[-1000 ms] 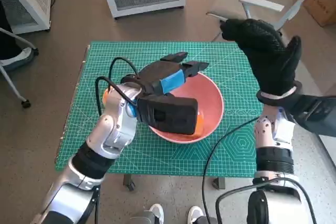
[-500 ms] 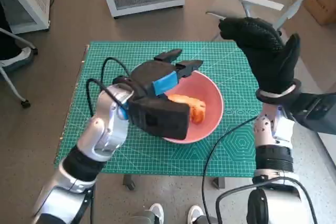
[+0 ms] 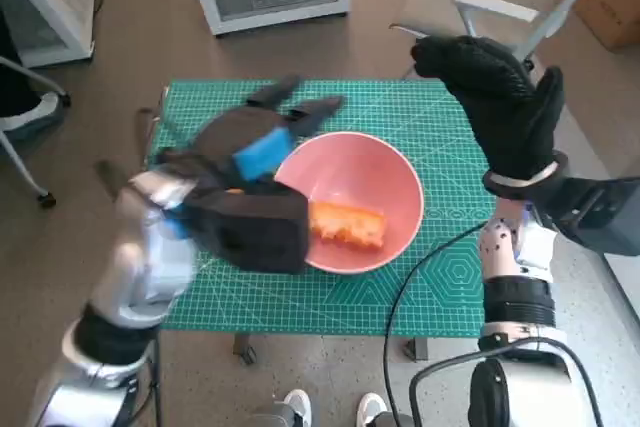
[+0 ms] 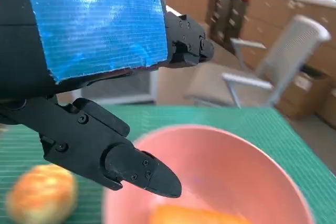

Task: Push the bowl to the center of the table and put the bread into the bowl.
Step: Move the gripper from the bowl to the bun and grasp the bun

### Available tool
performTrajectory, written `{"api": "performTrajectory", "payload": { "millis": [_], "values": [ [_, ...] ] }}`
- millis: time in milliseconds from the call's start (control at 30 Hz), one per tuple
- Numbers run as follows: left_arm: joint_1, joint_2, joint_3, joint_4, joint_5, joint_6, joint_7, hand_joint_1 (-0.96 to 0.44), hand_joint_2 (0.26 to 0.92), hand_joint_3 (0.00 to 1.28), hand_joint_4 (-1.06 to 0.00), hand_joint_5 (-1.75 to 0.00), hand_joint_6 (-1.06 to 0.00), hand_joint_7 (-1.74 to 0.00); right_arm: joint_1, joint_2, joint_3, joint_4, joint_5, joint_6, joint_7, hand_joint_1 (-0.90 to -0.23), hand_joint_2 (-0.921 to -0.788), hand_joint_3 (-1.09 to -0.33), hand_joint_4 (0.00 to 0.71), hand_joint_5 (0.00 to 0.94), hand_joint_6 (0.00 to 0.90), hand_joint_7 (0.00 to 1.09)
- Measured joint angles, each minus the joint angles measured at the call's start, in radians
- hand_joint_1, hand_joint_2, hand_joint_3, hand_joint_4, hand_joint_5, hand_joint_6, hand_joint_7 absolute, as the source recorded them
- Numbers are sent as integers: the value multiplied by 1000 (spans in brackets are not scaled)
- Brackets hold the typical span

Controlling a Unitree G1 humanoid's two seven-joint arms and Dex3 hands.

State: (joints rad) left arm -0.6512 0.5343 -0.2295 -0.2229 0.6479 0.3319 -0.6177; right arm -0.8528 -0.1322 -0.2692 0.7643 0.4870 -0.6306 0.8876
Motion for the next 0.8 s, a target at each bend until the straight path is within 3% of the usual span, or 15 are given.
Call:
{"api": "performTrajectory", "payload": {
  "millis": [433, 800],
  "values": [
    [70, 106, 151, -91, -13, 97, -35, -480, 787, 1, 1, 1, -215, -34, -20, 2, -9, 28, 17, -6, 25, -624, -921, -749, 211, 2, 31, 536],
    [115, 127, 169, -105, -19, 200, -55, -367, 755, 1, 0, 0, -222, -27, -37, 11, -11, 44, 20, -7, 35, -624, -921, -756, 210, 1, 28, 542]
  ]
}}
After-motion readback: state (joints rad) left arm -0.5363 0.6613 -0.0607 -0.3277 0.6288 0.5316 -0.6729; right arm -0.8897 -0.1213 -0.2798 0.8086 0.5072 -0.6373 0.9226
